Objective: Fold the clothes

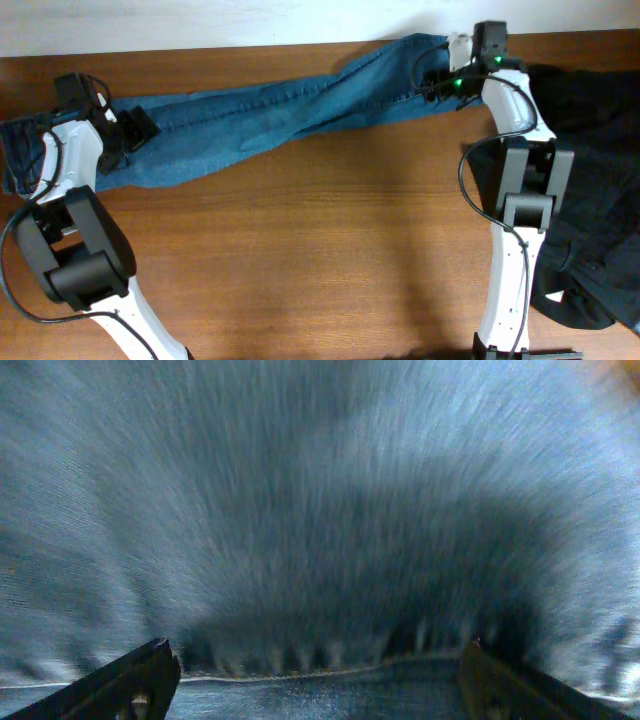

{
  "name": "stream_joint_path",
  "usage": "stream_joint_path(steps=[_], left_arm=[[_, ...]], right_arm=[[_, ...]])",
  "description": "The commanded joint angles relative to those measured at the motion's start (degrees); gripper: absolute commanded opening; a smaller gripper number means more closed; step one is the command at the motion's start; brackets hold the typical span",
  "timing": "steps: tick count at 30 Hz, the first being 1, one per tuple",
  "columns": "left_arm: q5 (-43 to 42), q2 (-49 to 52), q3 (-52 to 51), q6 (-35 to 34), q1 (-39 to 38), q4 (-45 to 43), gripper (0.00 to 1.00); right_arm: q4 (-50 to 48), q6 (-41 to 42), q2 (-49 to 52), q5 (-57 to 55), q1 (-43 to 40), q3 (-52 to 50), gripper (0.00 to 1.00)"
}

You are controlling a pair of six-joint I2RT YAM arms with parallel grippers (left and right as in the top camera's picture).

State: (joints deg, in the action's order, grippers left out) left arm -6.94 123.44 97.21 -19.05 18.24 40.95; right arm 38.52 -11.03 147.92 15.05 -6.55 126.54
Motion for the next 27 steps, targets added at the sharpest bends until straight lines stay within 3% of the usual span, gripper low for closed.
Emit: stream_joint_path(steps=[1,5,6,9,17,23,27], left_arm=[[2.43,-1.36,0.76,0.94,-0.83,0.98,0.99],[8.81,-1.36,0.76,1.29,-0.81,2.47,0.99],[8.9,-1.36,0.76,1.7,-0.76,2.43,0.99],[8.9,-1.36,0.76,2.01,-0.26,2.38,0.99],[9.77,-1.36,0.76,2.03,4.39,1.9,0.99],[9.07,-1.36,0.76,2.49,11.98,0.2,0.99],[1.66,-1.36,0.76,5.68,14.25,-0.17,0.99]], right_arm=[[4.83,0.44,2.36,0.96,0.81,0.33,0.88],[23.54,0.42,2.36,0.79,0.92,0.33,0.51],[28.87,0.42,2.38,0.79,0.92,0.24,0.45],[38.1,0.42,2.38,-0.33,1.07,-0.17,0.44],[51.91,0.85,2.29,-5.64,1.36,-0.15,0.41],[57.27,0.85,2.19,-7.19,3.72,-0.15,0.42],[56.24,0.85,-0.26,-8.22,5.68,0.26,0.5]])
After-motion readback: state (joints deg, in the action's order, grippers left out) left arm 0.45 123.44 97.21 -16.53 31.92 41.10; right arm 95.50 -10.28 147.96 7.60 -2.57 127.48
